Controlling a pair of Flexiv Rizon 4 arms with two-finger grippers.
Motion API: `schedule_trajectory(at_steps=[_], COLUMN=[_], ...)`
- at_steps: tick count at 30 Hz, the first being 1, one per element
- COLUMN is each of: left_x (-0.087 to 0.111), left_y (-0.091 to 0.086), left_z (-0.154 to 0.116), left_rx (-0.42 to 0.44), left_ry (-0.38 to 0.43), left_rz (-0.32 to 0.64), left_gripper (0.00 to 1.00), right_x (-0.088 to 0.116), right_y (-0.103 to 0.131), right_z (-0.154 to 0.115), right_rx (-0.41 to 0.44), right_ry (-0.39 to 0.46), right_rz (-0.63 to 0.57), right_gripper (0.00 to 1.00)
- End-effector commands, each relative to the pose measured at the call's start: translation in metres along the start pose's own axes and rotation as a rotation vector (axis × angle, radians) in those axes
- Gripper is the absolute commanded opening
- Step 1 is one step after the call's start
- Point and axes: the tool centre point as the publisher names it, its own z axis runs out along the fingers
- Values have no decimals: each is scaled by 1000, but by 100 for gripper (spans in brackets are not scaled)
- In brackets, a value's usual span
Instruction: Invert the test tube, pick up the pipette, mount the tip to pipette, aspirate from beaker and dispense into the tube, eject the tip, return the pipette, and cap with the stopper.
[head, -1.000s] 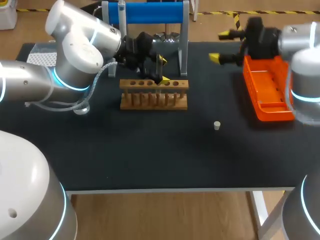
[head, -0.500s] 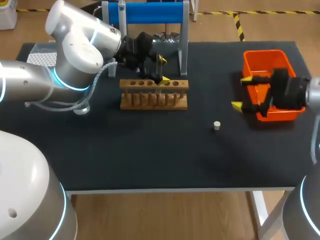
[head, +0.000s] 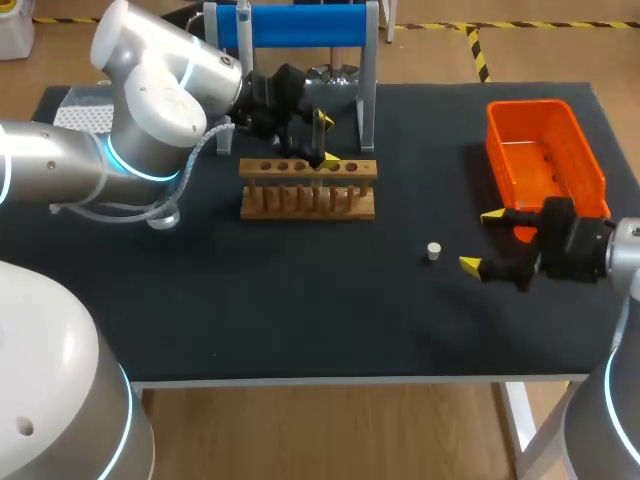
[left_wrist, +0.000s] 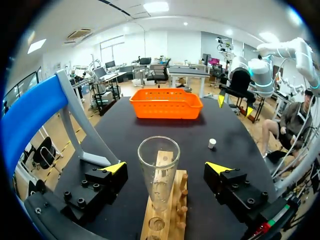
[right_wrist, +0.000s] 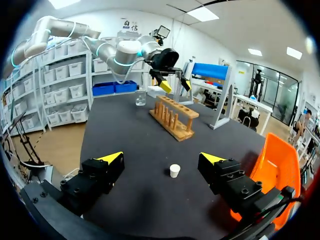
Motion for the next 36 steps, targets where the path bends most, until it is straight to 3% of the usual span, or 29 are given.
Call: schedule_trajectory(at_steps=[1,9,25,27,28,33,36], left_x=[-2,-2,-2,-2,-2,-2,-2], left_y=[0,0,0,0,0,0,0], left_z=[0,0,0,0,0,0,0], left_rx=[-2,-2,-2,-2,-2,-2,-2], left_ry=[4,4,4,4,4,4,4], left_rz=[0,0,0,0,0,0,0], left_gripper=[100,100,100,100,100,100,100], right_x=[2,4,-9,-12,-12,-14,-16], right_y=[-13,-36,-50,-50,-49,-50,-50], right_z=[23,41,64,67,67,74,77], right_rx=[1,32,51,50,50,51,52], right_ry=[-20,-31,-69,-72,-73,-74,-76], right_rz=[0,45,84,87,88,89,90], right_gripper=[100,100,99,93,83,63,62])
